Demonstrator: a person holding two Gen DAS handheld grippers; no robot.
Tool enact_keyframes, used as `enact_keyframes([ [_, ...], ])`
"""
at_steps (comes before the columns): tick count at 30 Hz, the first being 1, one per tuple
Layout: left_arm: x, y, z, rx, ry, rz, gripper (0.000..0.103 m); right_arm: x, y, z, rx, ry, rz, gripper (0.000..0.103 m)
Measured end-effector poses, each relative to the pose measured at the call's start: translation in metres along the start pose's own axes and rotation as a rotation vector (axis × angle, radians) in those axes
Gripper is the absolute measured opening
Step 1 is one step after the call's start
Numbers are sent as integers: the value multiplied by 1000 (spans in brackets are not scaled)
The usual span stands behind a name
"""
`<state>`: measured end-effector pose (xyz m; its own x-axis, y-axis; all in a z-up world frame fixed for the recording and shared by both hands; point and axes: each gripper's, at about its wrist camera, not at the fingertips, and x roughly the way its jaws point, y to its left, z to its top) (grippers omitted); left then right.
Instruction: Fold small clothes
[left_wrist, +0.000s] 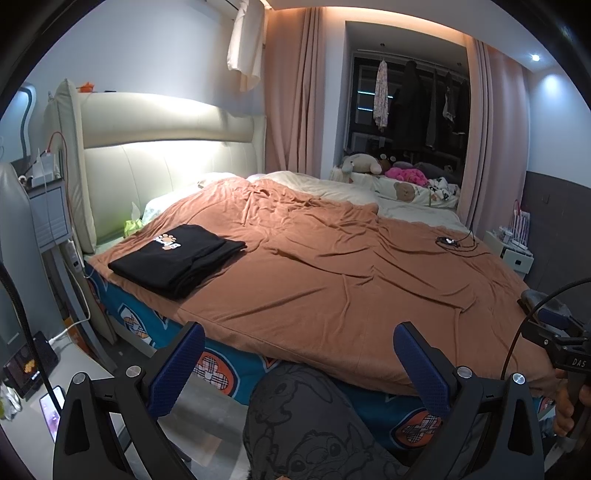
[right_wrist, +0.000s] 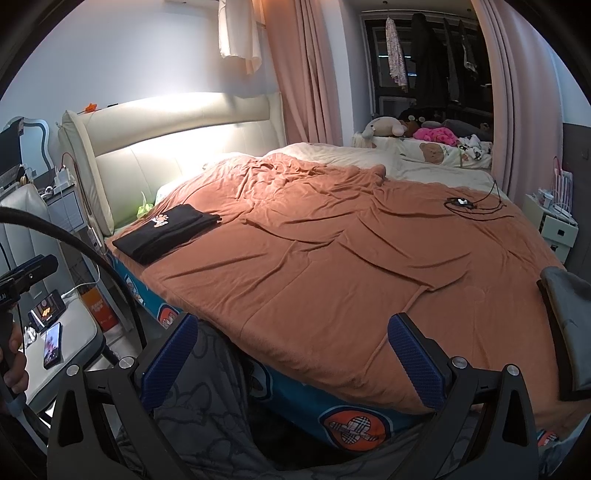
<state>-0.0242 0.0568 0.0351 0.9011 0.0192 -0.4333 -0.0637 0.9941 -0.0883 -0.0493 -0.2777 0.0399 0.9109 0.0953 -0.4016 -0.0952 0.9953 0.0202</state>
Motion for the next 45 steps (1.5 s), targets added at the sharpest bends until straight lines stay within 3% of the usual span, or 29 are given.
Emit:
enact_keyframes([
  [45,-1,-4,0,4,-8,1,103,3,-4,0,-1,17,8,103],
])
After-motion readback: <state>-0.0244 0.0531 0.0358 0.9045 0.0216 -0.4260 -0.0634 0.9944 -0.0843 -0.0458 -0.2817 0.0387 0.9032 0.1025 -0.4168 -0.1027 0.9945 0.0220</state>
